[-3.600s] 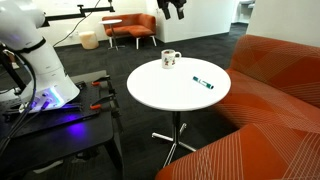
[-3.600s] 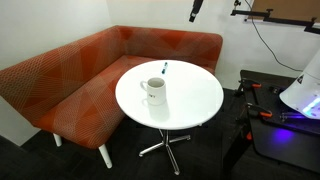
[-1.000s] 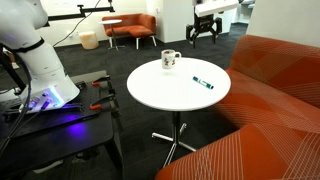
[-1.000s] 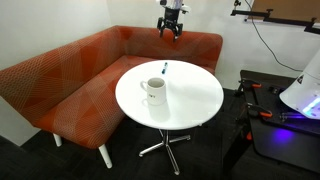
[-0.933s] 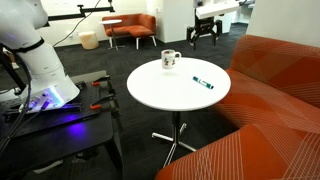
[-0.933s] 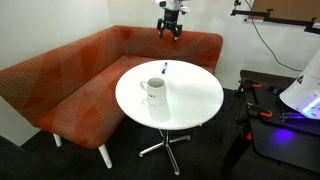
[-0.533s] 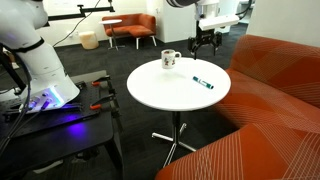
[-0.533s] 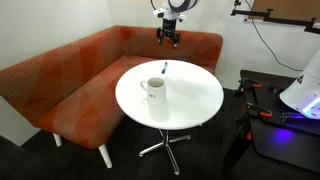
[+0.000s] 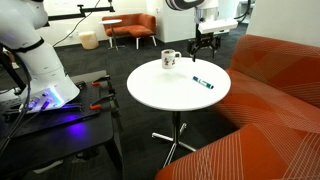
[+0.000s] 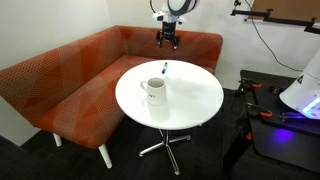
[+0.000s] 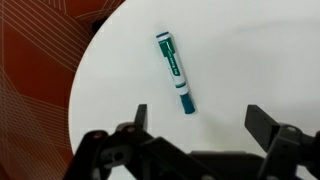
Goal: Pick up the pen from the table and put it in the cup
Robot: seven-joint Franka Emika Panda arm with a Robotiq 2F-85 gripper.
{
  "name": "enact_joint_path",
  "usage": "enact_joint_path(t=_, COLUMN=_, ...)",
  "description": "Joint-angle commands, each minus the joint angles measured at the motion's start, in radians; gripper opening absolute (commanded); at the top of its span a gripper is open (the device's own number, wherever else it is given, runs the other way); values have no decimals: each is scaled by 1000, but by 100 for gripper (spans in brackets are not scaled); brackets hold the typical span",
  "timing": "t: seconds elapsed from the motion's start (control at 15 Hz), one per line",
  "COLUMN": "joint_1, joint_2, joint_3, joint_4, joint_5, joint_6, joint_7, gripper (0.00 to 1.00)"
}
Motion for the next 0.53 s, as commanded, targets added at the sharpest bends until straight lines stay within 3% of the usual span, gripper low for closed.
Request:
enact_joint_path(t=0.0, joint_1=-12, joint_2=21, joint_3=20, joint_4=13, joint_5=-28, joint_6=42, joint_7=11, gripper=100)
enact_joint_path(t=0.47, joint_1=-21, joint_2=77, joint_3=26, joint_4=46, joint_5=-62, joint_6=88, joint_7=1, gripper=100)
